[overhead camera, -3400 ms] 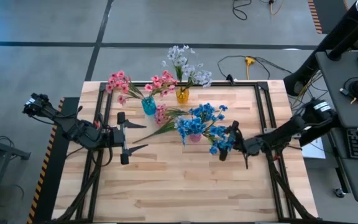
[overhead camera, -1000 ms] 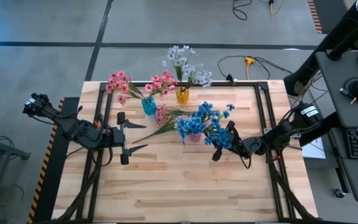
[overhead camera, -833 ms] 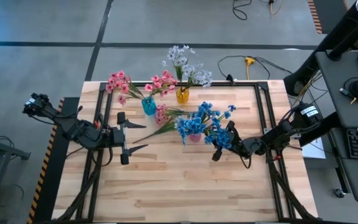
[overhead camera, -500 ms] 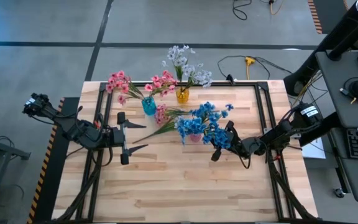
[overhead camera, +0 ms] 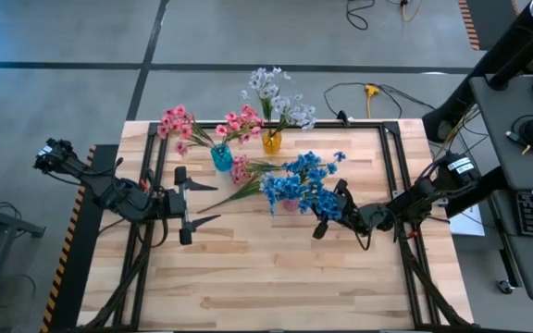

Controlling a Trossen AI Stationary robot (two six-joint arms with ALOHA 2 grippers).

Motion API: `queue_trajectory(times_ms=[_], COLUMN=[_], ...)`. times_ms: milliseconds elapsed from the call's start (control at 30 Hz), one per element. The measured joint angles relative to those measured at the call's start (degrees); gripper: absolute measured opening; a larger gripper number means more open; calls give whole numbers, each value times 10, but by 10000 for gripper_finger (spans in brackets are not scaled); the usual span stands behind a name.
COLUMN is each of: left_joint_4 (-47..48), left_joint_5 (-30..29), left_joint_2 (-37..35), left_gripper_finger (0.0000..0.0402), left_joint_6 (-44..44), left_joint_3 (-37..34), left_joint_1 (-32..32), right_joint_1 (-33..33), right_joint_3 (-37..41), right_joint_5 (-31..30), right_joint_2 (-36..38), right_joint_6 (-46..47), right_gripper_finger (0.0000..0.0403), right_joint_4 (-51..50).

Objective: Sort flowers into vase by color

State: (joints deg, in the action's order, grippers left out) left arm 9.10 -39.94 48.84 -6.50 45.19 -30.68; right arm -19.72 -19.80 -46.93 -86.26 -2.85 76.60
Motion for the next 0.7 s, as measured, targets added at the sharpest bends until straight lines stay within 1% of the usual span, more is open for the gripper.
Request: queue_trajectory(times_ms=[400, 700], left_joint_4=[0, 0], left_joint_5=[0, 0], left_joint_2=[0, 0], left_gripper_finger=[302, 302], left_joint_6=[0, 0], left_joint_3=[0, 0], left_joint_1=[0, 0], right_joint_1=[6, 7], right_joint_3=[-5, -6], right_joint_5=[-3, -3], right_joint_2=[0, 0], right_joint_6=[37, 39], right_gripper_finger=[68, 68], right_joint_4=[-36, -51])
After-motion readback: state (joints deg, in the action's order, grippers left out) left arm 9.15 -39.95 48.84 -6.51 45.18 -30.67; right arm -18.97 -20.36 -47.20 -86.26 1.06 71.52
